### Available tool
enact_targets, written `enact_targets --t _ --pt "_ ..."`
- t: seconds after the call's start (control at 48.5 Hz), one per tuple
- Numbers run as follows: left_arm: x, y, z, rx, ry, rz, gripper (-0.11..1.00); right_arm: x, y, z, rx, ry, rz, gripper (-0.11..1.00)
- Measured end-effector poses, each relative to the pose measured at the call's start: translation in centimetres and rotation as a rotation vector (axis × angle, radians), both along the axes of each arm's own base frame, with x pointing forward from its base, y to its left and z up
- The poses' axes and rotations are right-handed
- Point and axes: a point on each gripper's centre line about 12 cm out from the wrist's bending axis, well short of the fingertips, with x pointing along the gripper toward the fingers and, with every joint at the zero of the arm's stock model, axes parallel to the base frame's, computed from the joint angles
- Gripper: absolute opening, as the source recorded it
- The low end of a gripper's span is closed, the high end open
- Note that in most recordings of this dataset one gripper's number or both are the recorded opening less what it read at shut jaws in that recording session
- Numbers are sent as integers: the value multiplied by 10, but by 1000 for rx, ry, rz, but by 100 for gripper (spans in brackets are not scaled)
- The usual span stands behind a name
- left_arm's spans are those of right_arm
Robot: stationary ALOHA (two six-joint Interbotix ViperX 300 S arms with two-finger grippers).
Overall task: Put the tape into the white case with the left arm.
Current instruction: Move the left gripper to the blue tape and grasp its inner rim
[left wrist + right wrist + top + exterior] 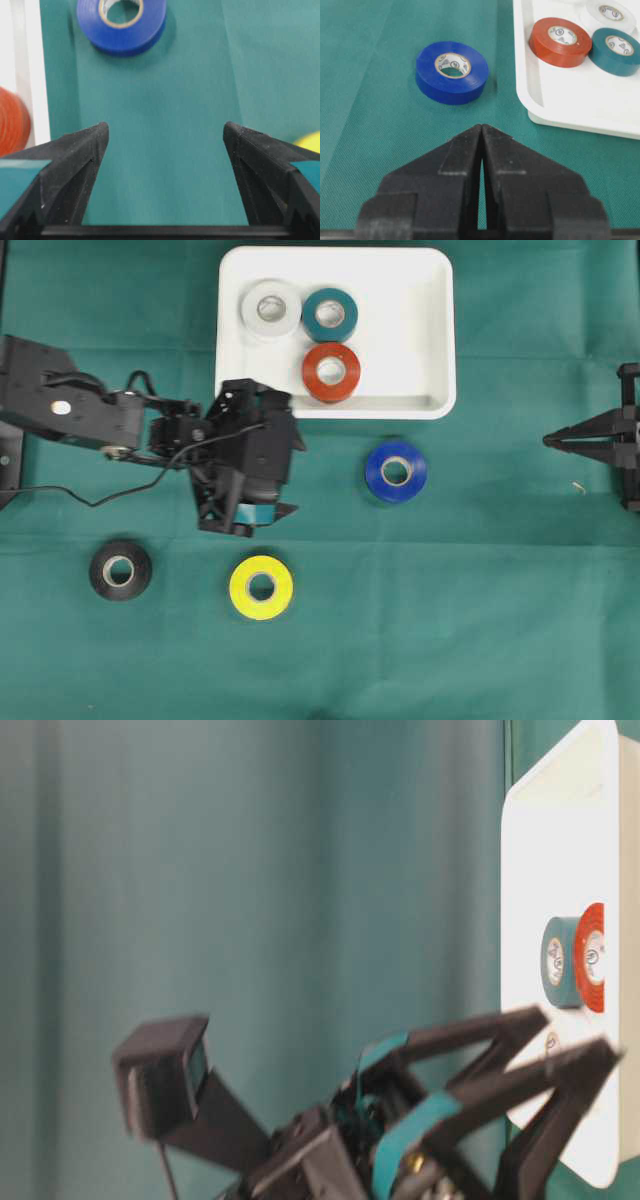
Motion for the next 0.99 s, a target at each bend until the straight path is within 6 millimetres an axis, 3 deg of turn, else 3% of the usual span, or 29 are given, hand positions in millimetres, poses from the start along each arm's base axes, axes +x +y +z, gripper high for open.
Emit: enact_targets --t 0.516,0.991 --pt "63 -22 -14 0 -6 -41 95 0 0 -1 0 2 2 -9" --pt "97 -27 -37 9 33 -49 96 0 0 -1 0 2 0 -9"
